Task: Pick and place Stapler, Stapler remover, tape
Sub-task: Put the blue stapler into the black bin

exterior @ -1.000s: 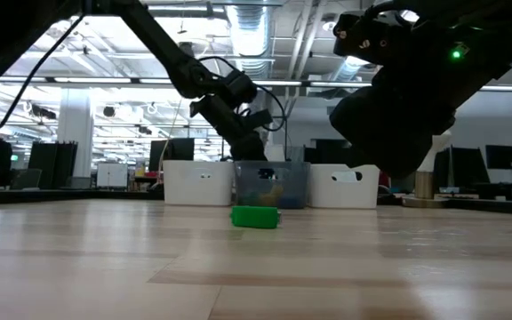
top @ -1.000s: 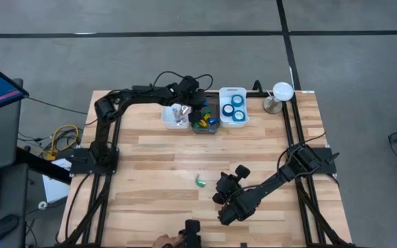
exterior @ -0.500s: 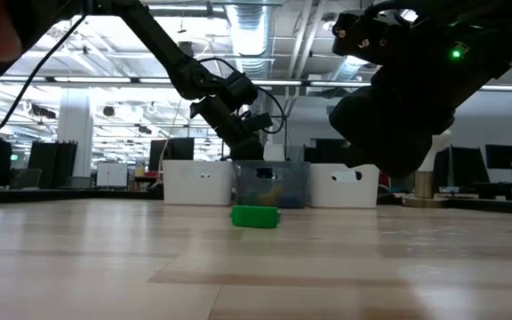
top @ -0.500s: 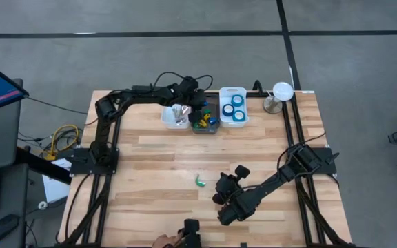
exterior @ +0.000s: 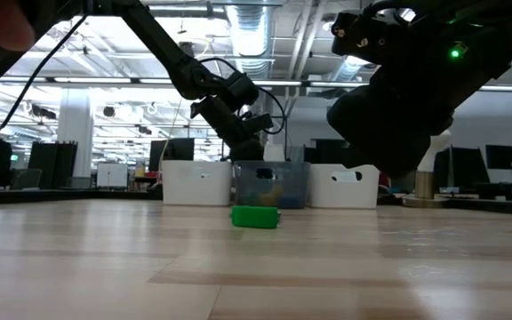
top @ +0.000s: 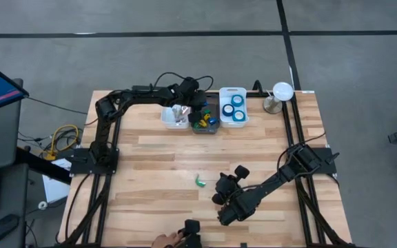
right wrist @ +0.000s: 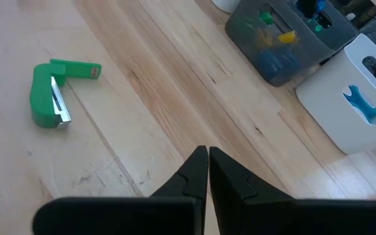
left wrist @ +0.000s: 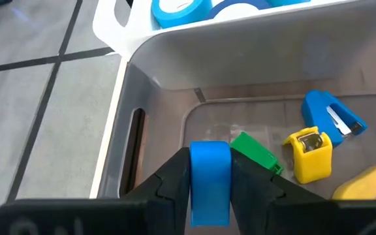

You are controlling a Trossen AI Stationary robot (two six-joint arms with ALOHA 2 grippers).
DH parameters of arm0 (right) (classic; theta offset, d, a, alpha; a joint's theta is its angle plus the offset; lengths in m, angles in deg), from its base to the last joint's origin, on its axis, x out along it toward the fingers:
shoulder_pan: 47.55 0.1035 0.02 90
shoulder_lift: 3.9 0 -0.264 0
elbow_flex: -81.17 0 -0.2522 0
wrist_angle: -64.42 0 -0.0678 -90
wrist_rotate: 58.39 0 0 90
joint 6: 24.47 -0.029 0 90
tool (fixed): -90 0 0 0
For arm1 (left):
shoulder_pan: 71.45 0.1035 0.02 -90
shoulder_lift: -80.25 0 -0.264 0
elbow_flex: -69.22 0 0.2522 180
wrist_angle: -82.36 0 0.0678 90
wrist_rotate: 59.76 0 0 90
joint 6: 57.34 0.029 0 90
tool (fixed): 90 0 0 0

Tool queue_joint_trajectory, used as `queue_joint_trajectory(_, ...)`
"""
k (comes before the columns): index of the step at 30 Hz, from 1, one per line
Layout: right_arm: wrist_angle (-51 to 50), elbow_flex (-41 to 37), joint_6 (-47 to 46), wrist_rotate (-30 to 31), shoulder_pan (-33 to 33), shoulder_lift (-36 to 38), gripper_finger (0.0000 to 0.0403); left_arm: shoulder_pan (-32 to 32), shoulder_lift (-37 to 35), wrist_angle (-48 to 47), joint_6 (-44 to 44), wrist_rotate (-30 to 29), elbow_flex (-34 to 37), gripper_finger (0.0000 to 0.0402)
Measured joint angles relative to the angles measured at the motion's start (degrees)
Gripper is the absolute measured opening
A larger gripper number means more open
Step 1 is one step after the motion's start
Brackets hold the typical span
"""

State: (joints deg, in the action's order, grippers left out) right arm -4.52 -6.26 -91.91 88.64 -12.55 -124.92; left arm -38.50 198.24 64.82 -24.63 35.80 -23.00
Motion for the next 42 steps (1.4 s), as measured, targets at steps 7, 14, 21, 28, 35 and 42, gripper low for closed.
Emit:
queue_joint_trajectory(7, 0.13, 0.00, 0.00, 0.00, 0.00, 0.00, 0.0008, -0.03, -0.02, -0.20, 0.20, -0.74, 0.00, 0.0086)
queue_joint_trajectory(14, 0.21, 0.00, 0.00, 0.00, 0.00, 0.00, 0.0008, -1.65, -0.02, -0.26, 5.93, -2.58, 0.00, 0.0086)
queue_joint_trajectory(21, 0.22, 0.00, 0.07, 0.00, 0.00, 0.00, 0.0008, -2.74, -0.02, -0.06, 7.26, -2.60, 0.00, 0.0086)
queue_joint_trajectory(28, 0.24, 0.00, 0.07, 0.00, 0.00, 0.00, 0.0008, -3.02, -0.02, -0.26, 7.21, -2.91, 0.00, 0.0086)
queue_joint_trajectory(35, 0.26, 0.00, 0.04, 0.00, 0.00, 0.00, 0.0008, -4.01, -0.02, -0.16, 7.48, -11.13, 0.00, 0.0086)
queue_joint_trajectory(42, 0.33, 0.00, 0.04, 0.00, -0.02, 0.00, 0.0008, -5.29, -0.02, 0.93, 7.93, -11.91, 0.00, 0.0086)
